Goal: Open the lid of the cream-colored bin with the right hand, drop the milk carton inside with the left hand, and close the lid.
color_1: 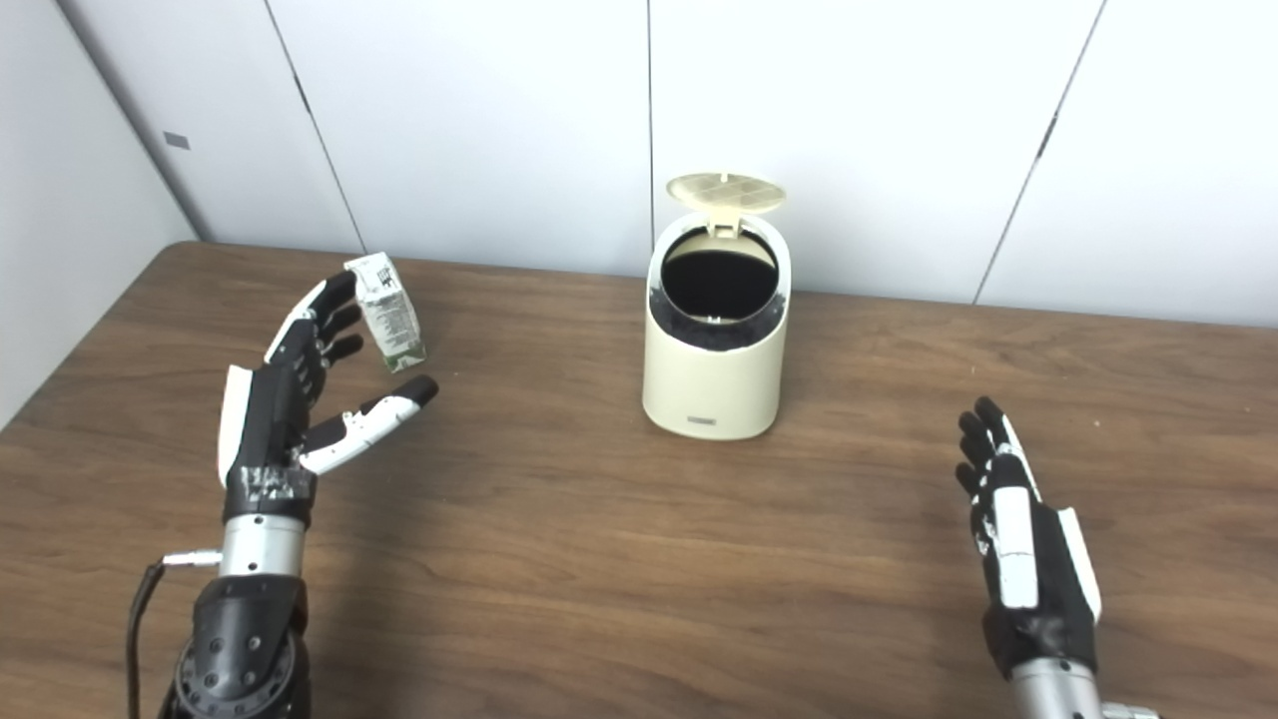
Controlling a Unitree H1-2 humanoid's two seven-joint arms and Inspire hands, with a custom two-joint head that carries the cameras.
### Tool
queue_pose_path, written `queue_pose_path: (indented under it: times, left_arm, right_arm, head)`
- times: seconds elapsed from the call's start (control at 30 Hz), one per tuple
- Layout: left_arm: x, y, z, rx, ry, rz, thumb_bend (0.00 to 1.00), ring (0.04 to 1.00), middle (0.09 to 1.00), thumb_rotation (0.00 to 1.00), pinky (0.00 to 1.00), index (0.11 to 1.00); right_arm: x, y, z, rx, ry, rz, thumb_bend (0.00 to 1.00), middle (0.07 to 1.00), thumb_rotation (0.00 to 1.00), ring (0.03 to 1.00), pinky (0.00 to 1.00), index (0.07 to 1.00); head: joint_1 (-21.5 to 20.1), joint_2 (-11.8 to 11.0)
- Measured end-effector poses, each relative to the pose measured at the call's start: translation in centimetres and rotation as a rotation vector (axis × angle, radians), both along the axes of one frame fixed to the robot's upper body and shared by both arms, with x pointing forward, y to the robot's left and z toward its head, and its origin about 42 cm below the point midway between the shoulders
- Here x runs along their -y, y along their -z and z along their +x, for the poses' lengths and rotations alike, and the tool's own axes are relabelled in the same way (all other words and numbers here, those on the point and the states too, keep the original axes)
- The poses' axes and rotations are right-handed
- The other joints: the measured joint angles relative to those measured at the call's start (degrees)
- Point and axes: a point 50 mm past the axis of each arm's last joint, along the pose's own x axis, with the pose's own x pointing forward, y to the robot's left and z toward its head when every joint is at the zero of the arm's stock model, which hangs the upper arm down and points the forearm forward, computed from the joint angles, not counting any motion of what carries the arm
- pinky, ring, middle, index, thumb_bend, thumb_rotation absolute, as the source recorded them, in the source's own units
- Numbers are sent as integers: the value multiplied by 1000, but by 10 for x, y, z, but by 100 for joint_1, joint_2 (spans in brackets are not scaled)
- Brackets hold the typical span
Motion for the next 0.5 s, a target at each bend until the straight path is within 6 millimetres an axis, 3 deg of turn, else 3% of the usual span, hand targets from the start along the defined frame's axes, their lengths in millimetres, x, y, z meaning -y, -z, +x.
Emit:
queue_pose_path:
  times: [0.1,0.27,0.5]
  left_arm:
    - [-11,-14,9,8,-57,64,951,932,968,215,848,952]
    - [-37,-37,25,25,-128,148,934,954,989,194,866,974]
    - [-48,-27,60,-50,-126,169,986,968,999,179,893,991]
  right_arm:
    - [0,-1,-2,3,-14,20,652,910,992,929,906,928]
    - [2,-3,-4,10,-17,5,689,847,955,849,718,871]
    - [6,-2,-5,6,-10,0,676,799,920,790,644,826]
  head:
    - [228,-105]
    - [387,-185]
    - [642,-378]
